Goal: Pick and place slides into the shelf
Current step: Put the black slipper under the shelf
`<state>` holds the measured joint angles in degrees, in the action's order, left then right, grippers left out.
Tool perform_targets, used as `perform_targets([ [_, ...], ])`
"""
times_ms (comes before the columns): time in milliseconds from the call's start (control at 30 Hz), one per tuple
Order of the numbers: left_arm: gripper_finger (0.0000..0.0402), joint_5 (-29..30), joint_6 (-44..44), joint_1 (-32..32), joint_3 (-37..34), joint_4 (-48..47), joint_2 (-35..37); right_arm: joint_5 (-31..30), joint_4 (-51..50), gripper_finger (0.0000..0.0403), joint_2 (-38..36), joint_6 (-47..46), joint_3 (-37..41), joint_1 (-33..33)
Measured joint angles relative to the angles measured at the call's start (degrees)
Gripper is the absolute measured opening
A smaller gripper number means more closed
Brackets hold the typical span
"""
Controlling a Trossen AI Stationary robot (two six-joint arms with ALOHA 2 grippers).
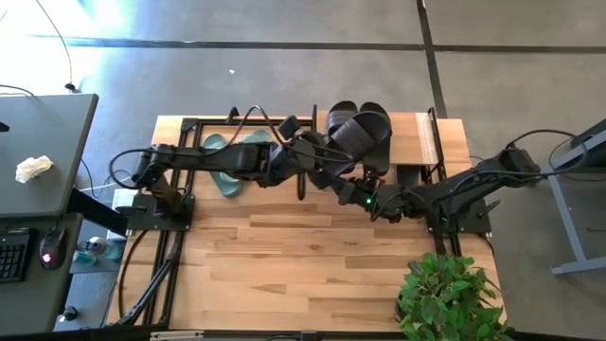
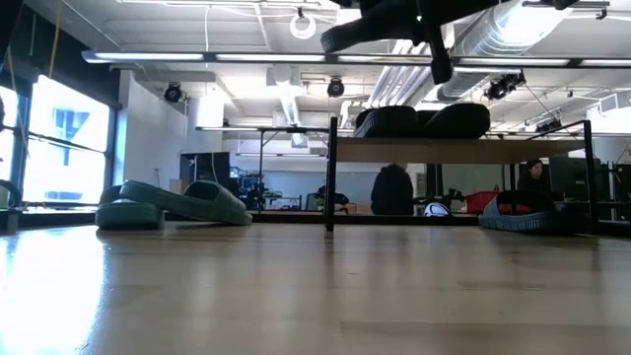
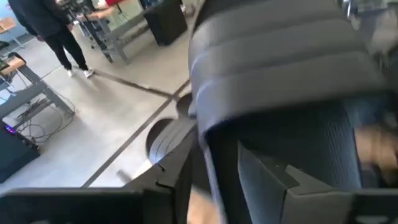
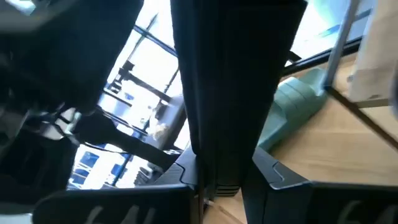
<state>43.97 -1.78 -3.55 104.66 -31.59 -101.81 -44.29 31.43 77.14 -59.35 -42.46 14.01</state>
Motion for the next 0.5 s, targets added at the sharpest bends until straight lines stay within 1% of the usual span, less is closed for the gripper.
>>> perform_targets([
  [133, 0.0142, -0.04, -0.01, 1.01, 0.07, -4.39, 3.35, 4.53, -8.54, 0.0037, -4.91, -1.72, 0.02, -0.04],
  [233, 0.0155, -0.02, -0.04, 1.65, 0.07, -7.97, 5.94, 10.98, -17.17, 0.0037, -8.81, -5.54, 0.07, -0.01],
  [333, 0.0161, -0.08, -0.04, 2.22, 0.05, -11.29, 8.35, 19.52, -26.16, 0.0037, -12.48, -10.9, 0.07, 0.04],
  [433, 0.0162, -2.6, -0.03, 2.98, 0.08, -15.49, 10.39, 28.03, -34.34, 0.0037, -14.92, -15.96, 0.04, 0.63],
  [500, 0.016, -5.38, -0.11, 2.96, 0.05, -18.75, 11.61, 34.45, -38.31, 0.0036, -16.09, -19.09, 0.07, 1.12],
])
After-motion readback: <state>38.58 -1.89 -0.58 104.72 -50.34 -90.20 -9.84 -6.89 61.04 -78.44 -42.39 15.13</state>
